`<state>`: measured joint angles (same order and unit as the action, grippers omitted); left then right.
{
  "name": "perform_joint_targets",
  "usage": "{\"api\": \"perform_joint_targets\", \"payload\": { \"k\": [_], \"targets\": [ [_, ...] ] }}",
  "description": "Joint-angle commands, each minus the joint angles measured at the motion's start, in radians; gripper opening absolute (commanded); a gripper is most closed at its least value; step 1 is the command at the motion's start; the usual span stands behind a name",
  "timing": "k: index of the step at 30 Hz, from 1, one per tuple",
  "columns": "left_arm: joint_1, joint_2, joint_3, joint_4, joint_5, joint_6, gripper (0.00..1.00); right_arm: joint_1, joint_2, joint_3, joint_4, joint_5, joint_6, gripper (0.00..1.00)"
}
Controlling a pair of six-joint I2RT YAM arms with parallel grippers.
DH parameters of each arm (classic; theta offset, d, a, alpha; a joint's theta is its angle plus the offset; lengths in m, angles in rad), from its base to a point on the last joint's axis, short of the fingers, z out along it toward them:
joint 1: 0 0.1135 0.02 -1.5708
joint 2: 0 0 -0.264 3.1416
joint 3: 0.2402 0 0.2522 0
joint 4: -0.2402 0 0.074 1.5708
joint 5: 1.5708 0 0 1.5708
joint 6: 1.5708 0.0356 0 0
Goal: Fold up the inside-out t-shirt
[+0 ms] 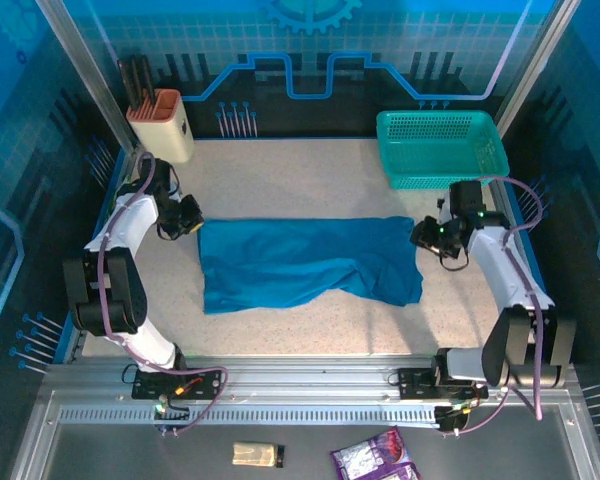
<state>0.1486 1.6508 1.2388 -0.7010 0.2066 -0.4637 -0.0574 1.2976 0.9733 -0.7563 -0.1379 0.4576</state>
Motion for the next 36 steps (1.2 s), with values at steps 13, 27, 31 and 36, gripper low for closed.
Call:
{"api": "perform_joint_targets", "payload": {
  "k": [13,27,31,36],
  "targets": [
    [0.009,-0.022,0.013,0.008,0.008,0.022,0.00,0.050,-0.152,-0.464,0.229,-0.220,0.207,0.46],
    [0.009,-0.059,-0.002,-0.002,0.006,0.034,0.00,0.035,-0.344,-0.311,0.111,-0.138,0.196,0.00],
    [0.009,-0.122,-0.003,0.000,0.025,0.023,0.00,-0.011,-0.414,-0.119,0.000,-0.084,0.136,0.00],
    [0.011,-0.214,0.046,-0.026,0.050,0.001,0.00,-0.071,-0.395,0.156,-0.099,-0.041,0.048,0.00]
  ]
}}
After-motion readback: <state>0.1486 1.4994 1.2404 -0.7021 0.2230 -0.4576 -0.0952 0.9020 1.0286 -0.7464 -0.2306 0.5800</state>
